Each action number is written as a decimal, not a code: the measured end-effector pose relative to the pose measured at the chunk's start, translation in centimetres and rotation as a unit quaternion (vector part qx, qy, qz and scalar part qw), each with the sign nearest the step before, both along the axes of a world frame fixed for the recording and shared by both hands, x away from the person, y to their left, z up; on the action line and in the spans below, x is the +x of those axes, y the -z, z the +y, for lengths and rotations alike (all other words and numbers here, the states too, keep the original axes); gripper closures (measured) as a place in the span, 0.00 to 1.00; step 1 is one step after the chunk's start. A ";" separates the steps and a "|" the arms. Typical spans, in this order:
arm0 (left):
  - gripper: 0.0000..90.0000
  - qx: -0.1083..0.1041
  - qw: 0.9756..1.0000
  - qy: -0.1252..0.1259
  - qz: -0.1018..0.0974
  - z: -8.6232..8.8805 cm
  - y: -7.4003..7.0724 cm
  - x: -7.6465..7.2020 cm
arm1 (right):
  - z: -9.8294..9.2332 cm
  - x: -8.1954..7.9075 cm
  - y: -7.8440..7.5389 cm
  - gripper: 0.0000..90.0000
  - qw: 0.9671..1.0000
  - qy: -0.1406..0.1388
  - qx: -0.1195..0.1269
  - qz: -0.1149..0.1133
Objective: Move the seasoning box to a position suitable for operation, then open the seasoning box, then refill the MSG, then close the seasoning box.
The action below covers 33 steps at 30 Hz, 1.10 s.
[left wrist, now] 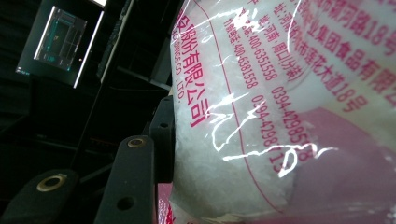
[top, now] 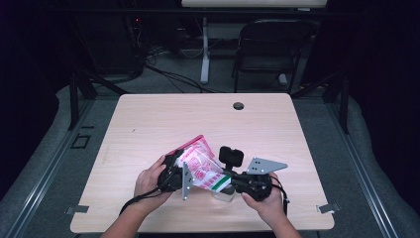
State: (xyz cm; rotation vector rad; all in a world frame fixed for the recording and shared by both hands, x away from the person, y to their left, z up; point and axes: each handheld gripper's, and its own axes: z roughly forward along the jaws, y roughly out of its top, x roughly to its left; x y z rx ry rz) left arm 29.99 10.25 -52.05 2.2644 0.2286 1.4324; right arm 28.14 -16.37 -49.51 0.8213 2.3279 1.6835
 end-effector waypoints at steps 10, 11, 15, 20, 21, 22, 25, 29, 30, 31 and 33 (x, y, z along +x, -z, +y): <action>0.67 0.006 1.000 -0.002 -0.005 0.0 -0.2 -0.1 | 0.0 0.0 0.1 1.00 1.000 -0.001 -0.002 0.003; 0.67 0.007 1.000 -0.002 -0.005 0.0 -0.2 -0.1 | 0.0 0.0 0.1 1.00 1.000 0.000 -0.002 0.003; 0.67 0.018 1.000 -0.005 -0.009 0.0 -0.4 0.0 | 0.1 0.1 0.3 1.00 1.000 -0.001 -0.001 0.005; 0.67 0.020 1.000 -0.004 -0.011 0.0 -0.3 0.0 | 0.1 0.1 0.4 1.00 1.000 -0.001 -0.001 0.007; 0.67 0.014 1.000 -0.002 -0.013 0.0 -0.2 0.0 | 0.1 0.1 0.4 1.00 1.000 -0.001 -0.002 0.007; 0.67 0.014 1.000 -0.002 -0.013 0.0 -0.2 0.0 | 0.1 0.1 0.4 1.00 1.000 -0.001 -0.005 0.007; 0.67 0.014 1.000 -0.003 -0.012 0.1 -0.3 -0.1 | 0.2 0.1 0.4 1.00 1.000 -0.001 -0.003 0.007; 0.67 0.016 1.000 -0.002 -0.015 0.1 -0.3 -0.1 | 0.2 0.1 0.4 1.00 1.000 -0.002 -0.007 0.009; 0.67 0.016 1.000 -0.003 -0.014 0.1 -0.3 -0.1 | 0.2 0.1 0.5 1.00 1.000 -0.002 -0.006 0.009; 0.67 0.015 1.000 -0.003 -0.013 0.1 -0.3 -0.1 | 0.2 0.1 0.4 1.00 1.000 -0.002 -0.007 0.008; 0.67 0.015 1.000 -0.002 -0.014 0.1 -0.3 -0.1 | 0.2 0.1 0.5 1.00 1.000 -0.003 -0.006 0.008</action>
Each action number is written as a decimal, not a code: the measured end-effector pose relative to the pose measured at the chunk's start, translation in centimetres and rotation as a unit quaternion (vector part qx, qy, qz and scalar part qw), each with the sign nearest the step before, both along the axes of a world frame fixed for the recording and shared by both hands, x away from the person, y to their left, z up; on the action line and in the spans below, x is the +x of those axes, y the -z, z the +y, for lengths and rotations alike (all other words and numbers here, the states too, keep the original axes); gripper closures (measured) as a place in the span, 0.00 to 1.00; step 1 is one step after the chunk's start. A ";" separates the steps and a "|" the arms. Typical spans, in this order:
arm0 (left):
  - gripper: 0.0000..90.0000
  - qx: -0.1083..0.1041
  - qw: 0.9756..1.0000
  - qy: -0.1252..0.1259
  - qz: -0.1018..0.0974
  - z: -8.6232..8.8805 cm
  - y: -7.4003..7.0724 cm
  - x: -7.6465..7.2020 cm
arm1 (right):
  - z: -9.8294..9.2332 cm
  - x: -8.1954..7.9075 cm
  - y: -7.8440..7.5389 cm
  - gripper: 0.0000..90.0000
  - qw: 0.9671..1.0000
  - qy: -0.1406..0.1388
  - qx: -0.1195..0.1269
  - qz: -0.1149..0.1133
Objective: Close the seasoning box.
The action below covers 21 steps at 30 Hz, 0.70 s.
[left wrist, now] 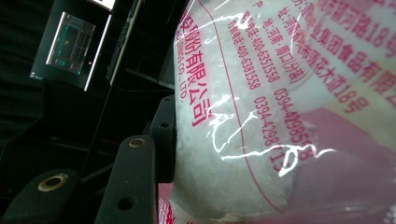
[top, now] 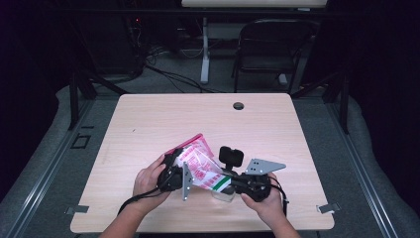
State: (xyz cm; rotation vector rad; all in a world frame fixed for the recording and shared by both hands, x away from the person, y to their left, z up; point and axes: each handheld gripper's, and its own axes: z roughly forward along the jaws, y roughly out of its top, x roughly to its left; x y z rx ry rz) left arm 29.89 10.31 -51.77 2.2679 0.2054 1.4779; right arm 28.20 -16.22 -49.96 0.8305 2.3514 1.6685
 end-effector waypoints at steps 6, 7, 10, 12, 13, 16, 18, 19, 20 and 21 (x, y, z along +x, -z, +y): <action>0.67 0.000 1.000 -0.001 -0.005 0.0 -0.1 0.0 | 0.1 0.0 0.0 1.00 1.000 0.000 0.002 0.002; 0.67 -0.001 1.000 -0.001 -0.005 0.0 -0.1 0.0 | 0.1 0.0 0.0 1.00 1.000 0.000 0.002 0.001; 0.67 0.003 1.000 -0.001 -0.008 -0.1 -0.1 0.0 | 0.0 0.0 0.0 1.00 1.000 0.000 0.001 0.001; 0.67 0.013 1.000 -0.003 -0.011 -0.1 -0.2 -0.1 | -0.1 0.0 0.0 1.00 1.000 -0.001 0.001 0.001; 0.68 0.007 1.000 -0.002 -0.012 -0.2 -0.2 -0.1 | -0.1 0.0 0.0 1.00 1.000 0.000 0.003 0.002; 0.68 0.007 1.000 -0.001 -0.018 -0.2 -0.2 -0.1 | -0.2 0.0 0.0 1.00 1.000 0.002 0.002 0.000; 0.68 0.019 1.000 -0.004 -0.020 -0.2 -0.4 -0.2 | -0.2 0.0 0.0 1.00 1.000 0.001 0.002 0.001; 0.68 0.020 1.000 -0.004 -0.021 -0.2 -0.4 -0.2 | -0.2 0.0 0.1 1.00 1.000 0.001 0.000 0.002; 0.68 0.020 1.000 -0.003 -0.022 -0.2 -0.4 -0.2 | -0.1 0.0 0.1 1.00 1.000 0.001 0.000 0.002; 0.68 0.021 1.000 -0.003 -0.023 -0.1 -0.4 -0.2 | -0.1 0.0 0.1 1.00 1.000 0.000 0.000 0.002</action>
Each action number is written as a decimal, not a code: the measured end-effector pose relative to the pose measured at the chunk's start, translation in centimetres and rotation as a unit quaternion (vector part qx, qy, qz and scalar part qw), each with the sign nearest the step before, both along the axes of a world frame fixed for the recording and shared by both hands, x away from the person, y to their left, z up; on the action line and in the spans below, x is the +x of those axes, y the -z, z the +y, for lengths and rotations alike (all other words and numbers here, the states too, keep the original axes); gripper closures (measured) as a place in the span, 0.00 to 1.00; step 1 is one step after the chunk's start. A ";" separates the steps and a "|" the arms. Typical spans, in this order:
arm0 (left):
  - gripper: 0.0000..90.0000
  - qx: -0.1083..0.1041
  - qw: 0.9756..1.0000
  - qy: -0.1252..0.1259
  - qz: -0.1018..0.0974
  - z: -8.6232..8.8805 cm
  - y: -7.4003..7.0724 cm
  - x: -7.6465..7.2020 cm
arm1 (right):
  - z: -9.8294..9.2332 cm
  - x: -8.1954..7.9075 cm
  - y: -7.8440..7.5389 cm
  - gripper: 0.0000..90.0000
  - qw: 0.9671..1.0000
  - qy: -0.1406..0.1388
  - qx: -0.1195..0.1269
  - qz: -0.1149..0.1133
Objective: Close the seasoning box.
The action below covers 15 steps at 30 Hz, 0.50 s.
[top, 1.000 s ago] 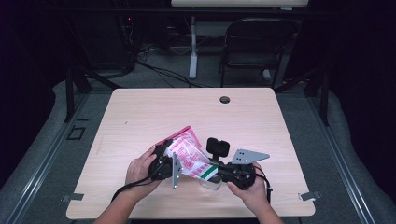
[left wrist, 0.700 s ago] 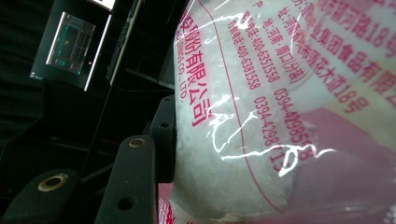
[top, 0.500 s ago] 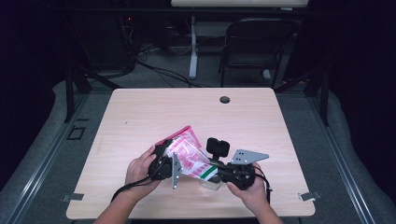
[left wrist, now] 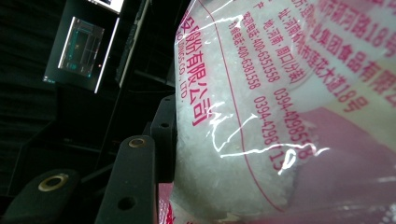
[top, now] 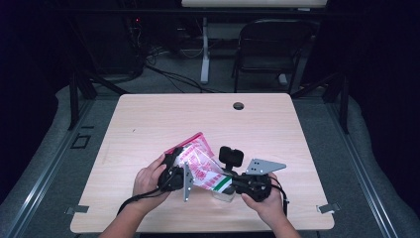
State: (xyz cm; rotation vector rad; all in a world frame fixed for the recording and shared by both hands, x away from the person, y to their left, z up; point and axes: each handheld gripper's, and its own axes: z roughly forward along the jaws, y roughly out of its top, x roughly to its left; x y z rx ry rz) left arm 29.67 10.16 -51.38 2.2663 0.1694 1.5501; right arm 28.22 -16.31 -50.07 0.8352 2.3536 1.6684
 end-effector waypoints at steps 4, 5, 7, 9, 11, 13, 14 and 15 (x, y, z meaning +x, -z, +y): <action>0.68 0.003 1.000 -0.003 -0.001 -0.1 -0.1 0.0 | 0.0 0.0 0.1 1.00 1.000 0.001 -0.003 0.000; 0.68 0.003 1.000 -0.004 -0.002 -0.1 -0.1 -0.1 | 0.0 0.0 0.1 1.00 1.000 0.001 -0.002 0.001; 0.68 0.005 1.000 -0.004 -0.004 -0.2 -0.1 -0.1 | -0.1 0.1 0.2 1.00 1.000 0.002 -0.004 0.001; 0.68 0.009 1.000 -0.005 -0.004 -0.3 -0.2 -0.1 | -0.2 0.1 0.2 1.00 1.000 0.003 -0.007 0.001; 0.68 0.011 1.000 -0.005 -0.005 -0.3 -0.3 -0.1 | -0.2 0.1 0.3 1.00 1.000 0.003 -0.010 0.000; 0.68 0.012 1.000 -0.005 -0.006 -0.4 -0.4 -0.1 | -0.2 0.2 0.3 1.00 1.000 0.004 -0.013 0.000; 0.68 0.015 1.000 -0.005 -0.008 -0.4 -0.4 -0.1 | -0.2 0.2 0.4 1.00 1.000 0.004 -0.016 -0.001; 0.68 0.014 1.000 -0.005 -0.007 -0.4 -0.4 -0.1 | -0.2 0.2 0.4 1.00 1.000 0.003 -0.017 0.000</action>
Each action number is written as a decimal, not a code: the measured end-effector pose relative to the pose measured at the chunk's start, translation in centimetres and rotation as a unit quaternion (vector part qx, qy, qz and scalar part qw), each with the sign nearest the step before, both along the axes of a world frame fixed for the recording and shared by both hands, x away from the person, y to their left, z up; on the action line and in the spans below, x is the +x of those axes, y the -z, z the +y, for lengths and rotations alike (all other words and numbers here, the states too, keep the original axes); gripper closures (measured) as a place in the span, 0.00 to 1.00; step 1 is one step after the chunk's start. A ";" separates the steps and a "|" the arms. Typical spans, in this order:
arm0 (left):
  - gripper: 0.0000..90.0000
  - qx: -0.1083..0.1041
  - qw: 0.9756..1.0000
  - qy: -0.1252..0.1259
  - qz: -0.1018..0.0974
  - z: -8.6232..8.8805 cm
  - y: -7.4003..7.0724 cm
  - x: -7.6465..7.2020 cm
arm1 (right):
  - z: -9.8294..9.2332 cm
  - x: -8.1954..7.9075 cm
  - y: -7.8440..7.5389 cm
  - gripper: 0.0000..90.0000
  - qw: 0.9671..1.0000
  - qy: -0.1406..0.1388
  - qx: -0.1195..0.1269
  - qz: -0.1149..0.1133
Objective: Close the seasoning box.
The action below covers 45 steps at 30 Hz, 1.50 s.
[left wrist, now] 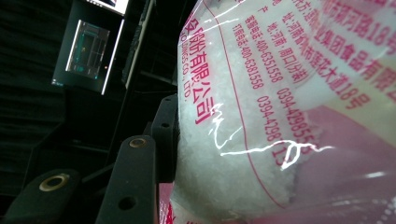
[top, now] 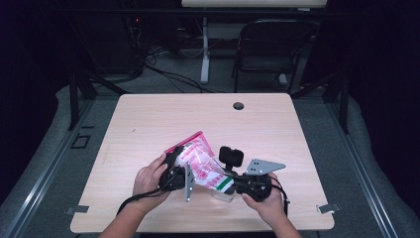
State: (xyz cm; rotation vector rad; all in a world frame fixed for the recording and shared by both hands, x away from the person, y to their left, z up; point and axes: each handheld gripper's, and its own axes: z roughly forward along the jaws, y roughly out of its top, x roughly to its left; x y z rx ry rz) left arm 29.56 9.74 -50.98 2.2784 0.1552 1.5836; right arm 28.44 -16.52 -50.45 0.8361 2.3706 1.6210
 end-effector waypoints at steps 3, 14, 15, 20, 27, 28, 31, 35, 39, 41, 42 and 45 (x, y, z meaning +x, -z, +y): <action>0.68 0.002 1.000 0.000 -0.001 0.0 0.0 0.0 | 0.0 0.0 0.1 1.00 1.000 0.001 -0.002 0.001; 0.68 0.011 1.000 0.001 -0.010 -0.2 0.0 -0.1 | 0.0 0.1 0.6 1.00 1.000 0.003 -0.004 0.011; 0.68 0.011 1.000 0.002 -0.012 -0.2 0.0 -0.2 | -0.1 0.2 0.6 1.00 1.000 0.003 -0.006 0.011; 0.68 0.015 1.000 0.001 -0.014 -0.4 0.1 -0.2 | -0.2 0.3 0.8 1.00 1.000 0.002 -0.011 0.015; 0.68 0.028 0.999 0.004 -0.025 -0.5 -0.2 -0.3 | -0.1 0.3 1.1 1.00 1.000 0.005 -0.010 0.017; 0.68 0.027 0.999 0.005 -0.027 -0.5 -0.3 -0.3 | -0.1 0.3 1.1 1.00 1.000 0.006 -0.010 0.017; 0.68 0.032 0.999 0.004 -0.030 -0.6 -0.5 -0.4 | -0.1 0.3 1.1 1.00 1.000 0.007 -0.010 0.018; 0.68 0.033 0.999 0.005 -0.034 -0.6 -0.5 -0.4 | -0.1 0.3 1.2 1.00 1.000 0.007 -0.012 0.019; 0.69 0.039 0.998 0.003 -0.039 -0.7 -0.6 -0.5 | 0.0 0.2 1.3 0.99 1.000 0.009 -0.012 0.020; 0.69 0.042 0.998 0.004 -0.043 -0.7 -0.7 -0.6 | -0.1 0.3 1.3 0.99 1.000 0.009 -0.015 0.019; 0.69 0.043 0.998 0.004 -0.045 -0.8 -0.7 -0.6 | -0.1 0.3 1.3 0.99 1.000 0.009 -0.015 0.020; 0.69 0.049 0.997 0.006 -0.052 -0.8 -0.8 -0.7 | -0.1 0.3 1.3 0.99 1.000 0.010 -0.015 0.019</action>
